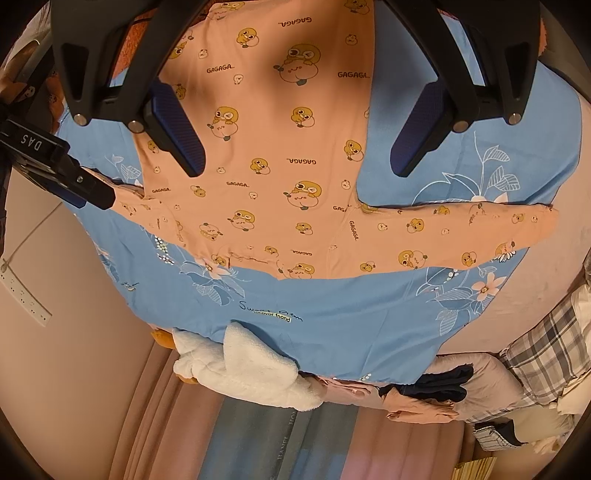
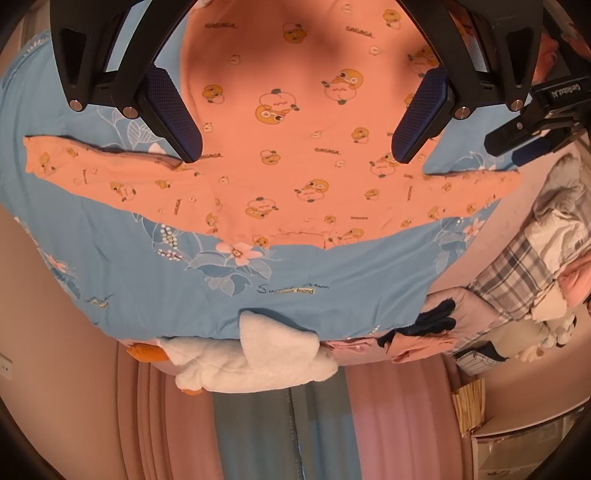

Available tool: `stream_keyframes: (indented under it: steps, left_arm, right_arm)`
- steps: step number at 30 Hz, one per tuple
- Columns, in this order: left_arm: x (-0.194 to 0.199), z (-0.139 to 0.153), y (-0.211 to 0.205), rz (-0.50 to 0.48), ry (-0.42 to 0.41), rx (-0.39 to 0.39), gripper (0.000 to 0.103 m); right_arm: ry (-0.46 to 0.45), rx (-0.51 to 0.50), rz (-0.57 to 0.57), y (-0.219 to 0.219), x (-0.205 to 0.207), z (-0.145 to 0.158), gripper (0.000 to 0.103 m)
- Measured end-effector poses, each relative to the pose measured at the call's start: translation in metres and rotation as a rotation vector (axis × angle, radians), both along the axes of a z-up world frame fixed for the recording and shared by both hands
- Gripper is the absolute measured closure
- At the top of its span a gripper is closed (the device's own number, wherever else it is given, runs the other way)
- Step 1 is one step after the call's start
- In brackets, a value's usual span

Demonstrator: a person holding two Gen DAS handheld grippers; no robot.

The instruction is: Fold small clothes

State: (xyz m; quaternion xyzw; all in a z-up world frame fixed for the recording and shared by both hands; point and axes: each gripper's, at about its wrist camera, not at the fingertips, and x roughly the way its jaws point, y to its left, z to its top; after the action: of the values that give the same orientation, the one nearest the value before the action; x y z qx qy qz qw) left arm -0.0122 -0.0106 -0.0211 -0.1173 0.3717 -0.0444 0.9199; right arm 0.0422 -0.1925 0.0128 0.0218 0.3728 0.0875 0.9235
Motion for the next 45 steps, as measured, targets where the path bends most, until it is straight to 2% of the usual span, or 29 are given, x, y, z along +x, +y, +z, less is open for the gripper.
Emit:
stream_keyframes:
  steps: [6,14,19,23,29,41,45]
  left_arm:
    - [-0.003,0.001,0.000,0.003,-0.010,0.019,0.003]
    - [-0.007,0.000,0.000,-0.015,-0.022,0.004,0.003]
    - [-0.006,0.000,0.002,0.009,-0.022,0.002,0.003]
    - [-0.006,0.001,0.004,0.022,-0.025,-0.012,0.003]
    - [-0.006,0.005,0.007,0.041,-0.041,-0.063,0.002]
    - [-0.008,0.008,0.003,0.060,-0.103,0.002,0.003]
    - [-0.006,0.009,0.001,0.033,-0.094,0.019,0.003]
  right_arm:
    - [-0.013,-0.016,-0.011,0.002,-0.004,0.000,0.001]
    - [-0.057,-0.044,-0.015,0.004,-0.010,0.003,0.001]
    - [-0.084,-0.077,-0.013,0.006,-0.008,-0.001,0.001]
    - [-0.083,-0.044,0.016,0.004,-0.004,-0.003,0.001]
    - [-0.058,-0.029,-0.002,0.003,-0.001,-0.005,0.001]
    - [-0.106,-0.080,-0.051,0.001,-0.002,-0.003,0.001]
    - [-0.135,-0.111,-0.069,0.002,-0.002,-0.003,0.001]
